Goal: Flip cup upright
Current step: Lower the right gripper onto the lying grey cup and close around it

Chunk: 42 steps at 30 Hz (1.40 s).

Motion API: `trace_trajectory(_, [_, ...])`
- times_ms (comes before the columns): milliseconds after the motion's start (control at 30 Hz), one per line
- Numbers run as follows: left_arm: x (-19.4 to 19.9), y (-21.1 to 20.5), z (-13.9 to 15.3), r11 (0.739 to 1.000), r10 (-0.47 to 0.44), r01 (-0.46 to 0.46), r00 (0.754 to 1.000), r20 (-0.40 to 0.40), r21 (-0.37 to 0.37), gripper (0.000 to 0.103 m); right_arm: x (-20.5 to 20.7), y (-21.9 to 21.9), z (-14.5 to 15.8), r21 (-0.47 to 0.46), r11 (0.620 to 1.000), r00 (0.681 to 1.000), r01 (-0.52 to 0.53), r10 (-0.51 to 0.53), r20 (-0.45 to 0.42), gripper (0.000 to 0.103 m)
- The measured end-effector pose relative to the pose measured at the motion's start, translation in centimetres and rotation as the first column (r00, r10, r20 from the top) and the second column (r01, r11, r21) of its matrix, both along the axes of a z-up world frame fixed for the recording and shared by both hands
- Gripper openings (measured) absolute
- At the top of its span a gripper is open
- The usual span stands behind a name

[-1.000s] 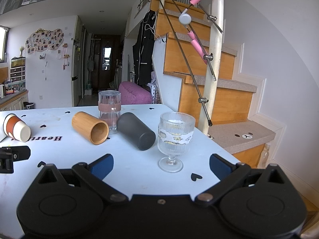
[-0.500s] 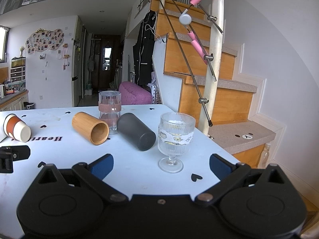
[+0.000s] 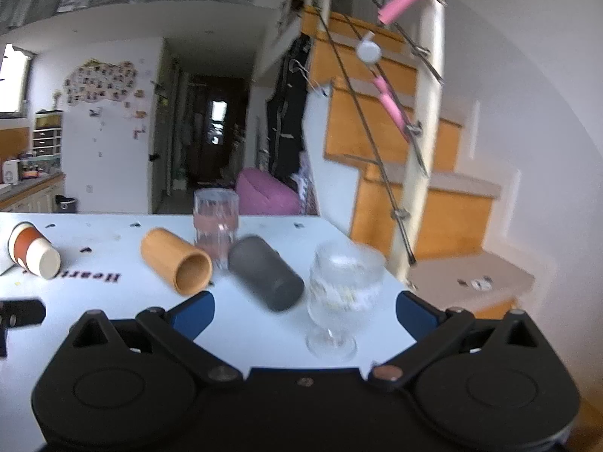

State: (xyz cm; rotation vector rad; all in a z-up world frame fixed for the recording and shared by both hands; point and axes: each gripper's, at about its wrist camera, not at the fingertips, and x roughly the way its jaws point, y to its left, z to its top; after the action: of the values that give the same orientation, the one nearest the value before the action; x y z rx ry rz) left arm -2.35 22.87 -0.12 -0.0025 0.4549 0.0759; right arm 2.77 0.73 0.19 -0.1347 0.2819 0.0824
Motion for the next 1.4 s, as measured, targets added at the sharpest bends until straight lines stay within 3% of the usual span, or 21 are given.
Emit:
trace_trajectory(133, [-0.2, 0.2, -0.1, 1.000, 0.002, -0.002, 1.000, -0.001, 0.000, 0.103, 2.4, 0.7, 0.8, -0.035, 0.995, 0.995, -0.093, 0.094, 0.016, 0.103])
trace_trajectory(400, [-0.1, 1.2, -0.4, 1.000, 0.018, -0.018, 1.000, -0.005, -0.008, 0.103, 9.9, 3.7, 2.0, -0.138, 0.966, 0.974, -0.219, 0.209, -0.087, 0.103])
trace_trajectory(600, [-0.4, 1.9, -0.8, 0.999, 0.028, -0.028, 1.000, -0.005, -0.018, 0.103, 15.4, 6.4, 1.7, -0.295, 0.901, 0.936, -0.317, 0.247, -0.250, 0.103])
trace_trajectory(800, [-0.5, 2.4, -1.2, 0.999, 0.032, -0.032, 0.999, -0.011, -0.022, 0.103, 19.2, 9.0, -0.3, -0.409, 0.834, 0.897, -0.370, 0.206, -0.392, 0.095])
trace_trajectory(1167, [-0.6, 2.9, -1.6, 0.999, 0.039, -0.040, 0.999, -0.023, -0.026, 0.103, 23.8, 12.0, -4.3, -0.614, 0.713, 0.876, -0.337, -0.001, -0.482, 0.094])
trace_trajectory(1300, [-0.6, 3.0, -1.5, 0.999, 0.041, -0.041, 0.999, -0.019, -0.027, 0.103, 24.3, 12.3, -5.6, -0.618, 0.701, 0.852, -0.356, -0.028, -0.523, 0.094])
trace_trajectory(1400, [-0.6, 3.0, -1.6, 0.999, 0.040, -0.040, 0.999, -0.019, -0.027, 0.103, 24.3, 12.4, -6.4, -0.607, 0.695, 0.832, -0.385, -0.024, -0.554, 0.086])
